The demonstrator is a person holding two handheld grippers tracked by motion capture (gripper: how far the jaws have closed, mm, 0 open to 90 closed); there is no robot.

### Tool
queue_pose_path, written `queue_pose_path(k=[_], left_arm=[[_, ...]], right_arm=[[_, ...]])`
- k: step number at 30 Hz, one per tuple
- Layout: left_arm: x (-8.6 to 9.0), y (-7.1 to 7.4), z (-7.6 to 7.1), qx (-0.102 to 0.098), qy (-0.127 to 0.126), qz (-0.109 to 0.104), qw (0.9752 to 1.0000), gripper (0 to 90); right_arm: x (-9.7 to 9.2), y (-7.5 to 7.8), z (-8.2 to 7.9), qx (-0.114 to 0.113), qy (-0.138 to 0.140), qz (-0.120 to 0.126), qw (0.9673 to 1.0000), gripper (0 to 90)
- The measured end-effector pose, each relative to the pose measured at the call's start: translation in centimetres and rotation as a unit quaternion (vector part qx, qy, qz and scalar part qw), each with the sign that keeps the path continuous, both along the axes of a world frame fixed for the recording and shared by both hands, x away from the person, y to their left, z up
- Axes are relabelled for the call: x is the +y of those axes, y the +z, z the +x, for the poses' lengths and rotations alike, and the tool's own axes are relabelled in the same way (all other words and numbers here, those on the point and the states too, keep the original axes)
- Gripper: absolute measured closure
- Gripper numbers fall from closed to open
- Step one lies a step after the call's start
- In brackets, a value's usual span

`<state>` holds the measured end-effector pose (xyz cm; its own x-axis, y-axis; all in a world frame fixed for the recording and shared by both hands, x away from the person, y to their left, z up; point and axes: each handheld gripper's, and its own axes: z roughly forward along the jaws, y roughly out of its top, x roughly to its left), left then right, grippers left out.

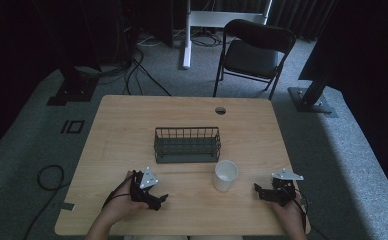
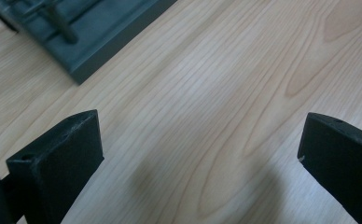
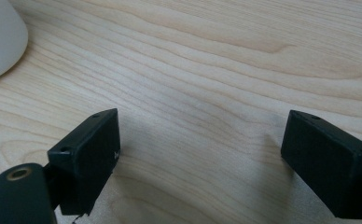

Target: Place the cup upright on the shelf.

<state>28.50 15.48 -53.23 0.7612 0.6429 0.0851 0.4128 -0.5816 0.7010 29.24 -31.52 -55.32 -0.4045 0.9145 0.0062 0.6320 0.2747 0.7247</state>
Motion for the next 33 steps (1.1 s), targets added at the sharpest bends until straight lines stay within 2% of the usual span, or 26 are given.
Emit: queue_pose_path(k=[16, 20, 33], left_arm=[[-3.8, 0.3, 0.4, 0.000, -0.042, -0.005, 0.9991, 0.4], [-4.9, 0.4, 0.5, -0.001, -0.056, -0.010, 0.9984, 0.4], [-8.1, 0.7, 0.9, -0.008, -0.096, -0.008, 0.9953, 0.5]], right_arm=[[0.0, 0.0, 0.0, 0.000, 0.000, 0.000, 1.0000, 11.3], [0.0, 0.0, 0.0, 0.000, 0.000, 0.000, 1.0000, 11.3], [0.0, 0.0, 0.0, 0.000, -0.001, 0.001, 1.0000, 11.2]])
